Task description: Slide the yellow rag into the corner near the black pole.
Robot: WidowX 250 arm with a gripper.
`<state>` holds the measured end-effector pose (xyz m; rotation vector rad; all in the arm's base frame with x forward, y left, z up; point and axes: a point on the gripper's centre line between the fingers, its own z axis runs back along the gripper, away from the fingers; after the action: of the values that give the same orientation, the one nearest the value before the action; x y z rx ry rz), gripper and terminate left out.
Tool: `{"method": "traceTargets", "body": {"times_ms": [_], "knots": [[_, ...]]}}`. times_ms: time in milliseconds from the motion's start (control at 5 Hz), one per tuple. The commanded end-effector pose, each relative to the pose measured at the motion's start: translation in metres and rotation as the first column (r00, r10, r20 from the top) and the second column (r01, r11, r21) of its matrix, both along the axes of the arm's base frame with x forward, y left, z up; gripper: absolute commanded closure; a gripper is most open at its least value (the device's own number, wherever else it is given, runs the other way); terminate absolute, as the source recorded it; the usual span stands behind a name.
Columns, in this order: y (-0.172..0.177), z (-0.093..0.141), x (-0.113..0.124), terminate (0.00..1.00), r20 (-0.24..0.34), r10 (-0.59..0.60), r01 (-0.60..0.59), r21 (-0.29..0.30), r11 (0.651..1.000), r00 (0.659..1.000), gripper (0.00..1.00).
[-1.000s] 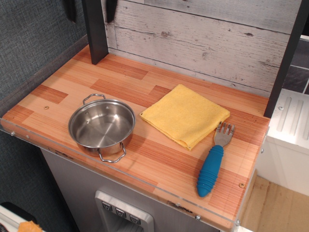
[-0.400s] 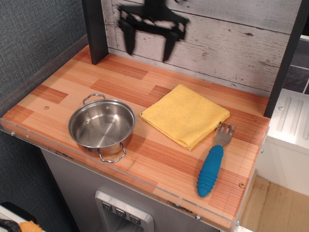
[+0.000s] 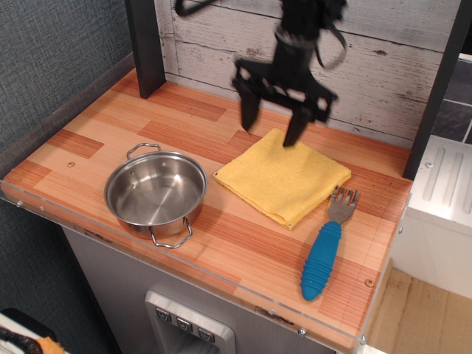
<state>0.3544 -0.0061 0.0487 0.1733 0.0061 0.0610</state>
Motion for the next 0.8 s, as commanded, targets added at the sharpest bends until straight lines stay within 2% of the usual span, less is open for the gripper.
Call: {"method": "traceTargets", "body": {"times_ms": [0,200,600], "knots": [[-0.018,-0.017,-0.010,0.00,0.022,-0.082,0.084,-0.083,0.993,0.996,1.00],[-0.020,-0.028,-0.009,0.00,0.050,-0.096,0.101,-0.095,0.990,0.994,1.00],[-0.005,-0.032,-0.002,0.00,0.103,-0.056,0.065,-0.092,0.994,0.993,1.00]]}}
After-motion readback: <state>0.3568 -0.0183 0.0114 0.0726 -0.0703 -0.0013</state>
